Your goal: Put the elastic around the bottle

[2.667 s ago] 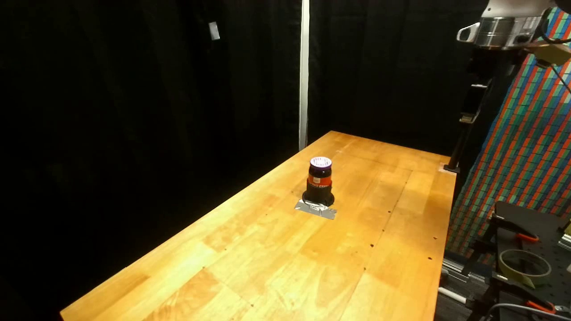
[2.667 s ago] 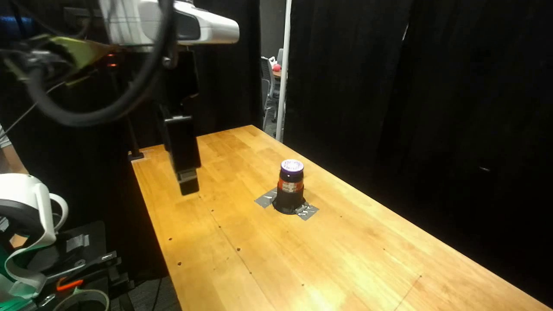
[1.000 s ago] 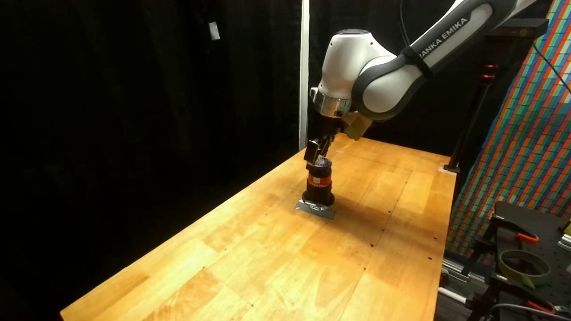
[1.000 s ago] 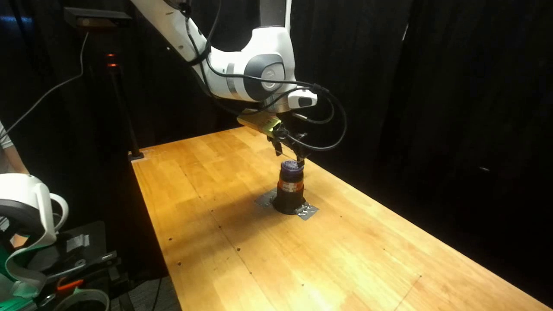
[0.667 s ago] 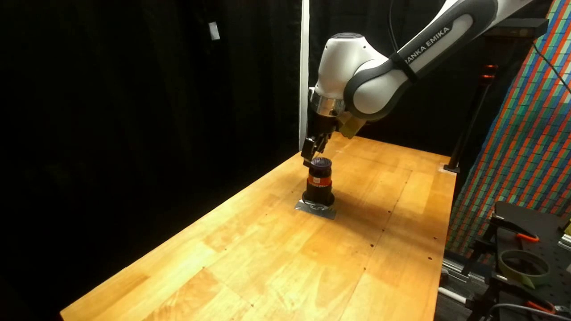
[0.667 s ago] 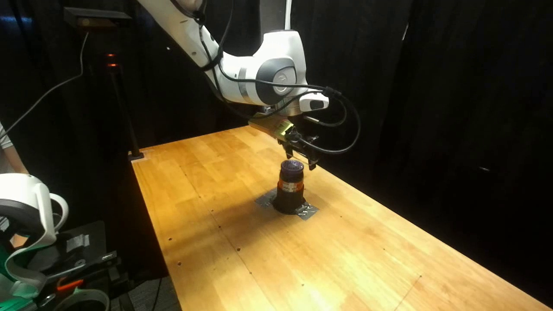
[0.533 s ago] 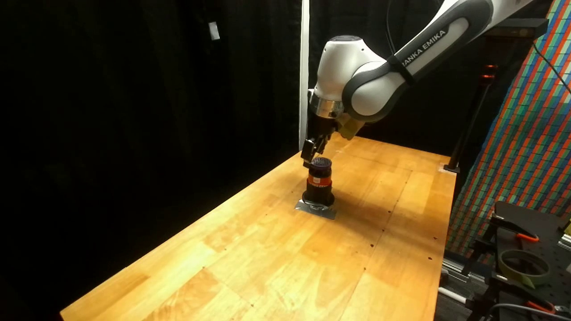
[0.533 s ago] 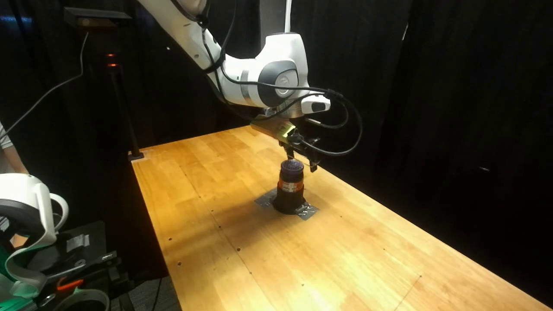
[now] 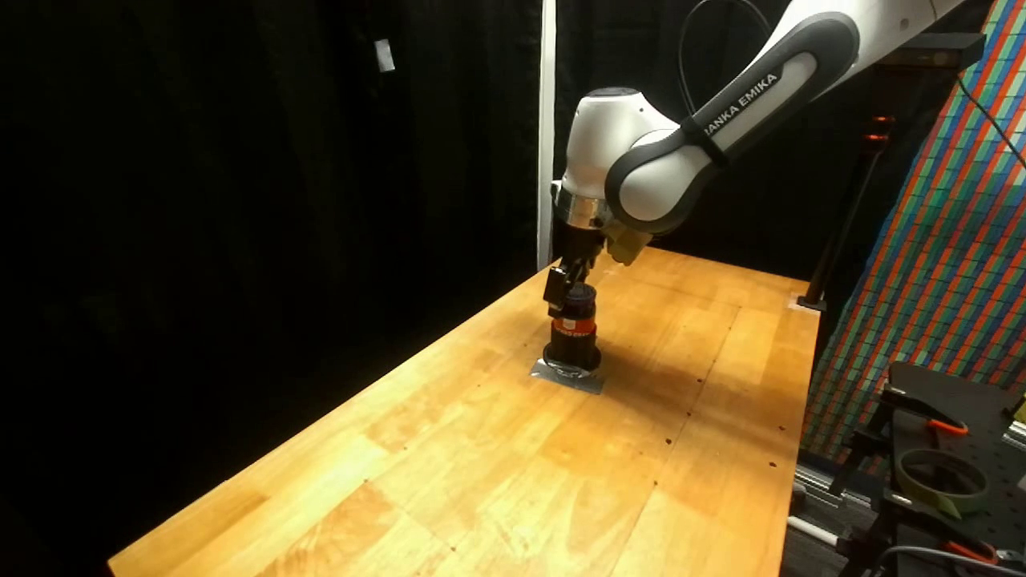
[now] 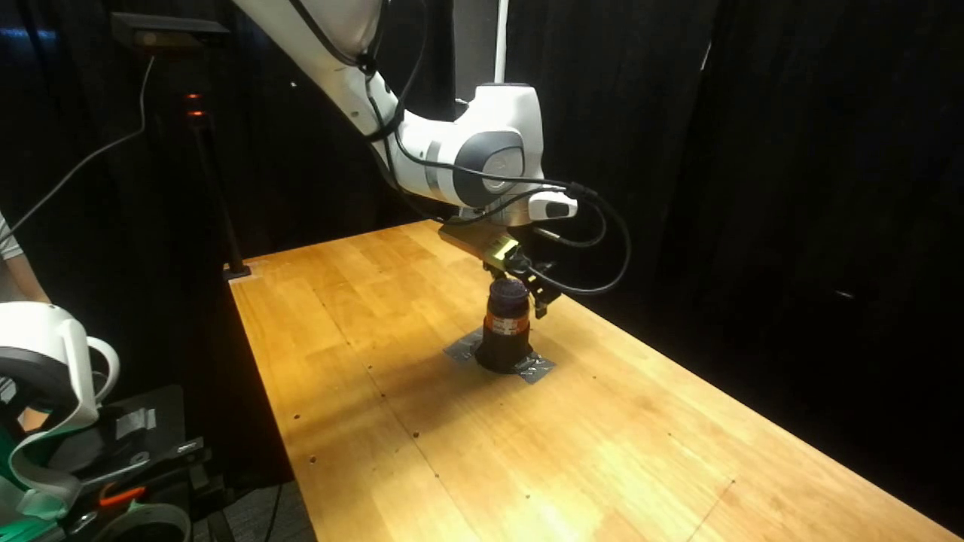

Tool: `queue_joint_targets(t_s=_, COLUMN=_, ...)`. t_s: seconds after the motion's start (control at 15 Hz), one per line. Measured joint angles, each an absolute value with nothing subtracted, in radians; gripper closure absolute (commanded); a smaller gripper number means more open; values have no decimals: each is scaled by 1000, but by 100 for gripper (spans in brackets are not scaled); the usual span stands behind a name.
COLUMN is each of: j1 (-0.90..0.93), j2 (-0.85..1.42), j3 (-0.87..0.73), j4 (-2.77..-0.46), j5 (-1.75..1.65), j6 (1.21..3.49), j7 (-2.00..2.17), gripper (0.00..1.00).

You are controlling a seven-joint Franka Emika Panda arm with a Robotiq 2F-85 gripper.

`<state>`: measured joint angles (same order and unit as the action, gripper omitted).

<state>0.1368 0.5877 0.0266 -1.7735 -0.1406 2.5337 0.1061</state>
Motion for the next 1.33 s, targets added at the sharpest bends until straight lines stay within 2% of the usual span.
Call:
queue_joint_targets(t_s=1.13, j1=35, j2=543, j3=81, j4=-1776, j5=36, j6=2244, j7=-73, gripper=0)
queue_joint_targets(t_s=1.2, j1=30, j2=543, j3=81, j4=-1777, j5=42, j6=2233, j7=-82, gripper=25)
queue_joint_targets(t_s=1.27, j1=26, j2=543, j3=82, j4=-1779, j5=46, j6=2225, j7=-88, gripper=26)
queue_joint_targets(t_s=1.33, j1=24, j2=542, j3=82, j4=-1783, j5=47, j6=2225, j7=-90, gripper=32)
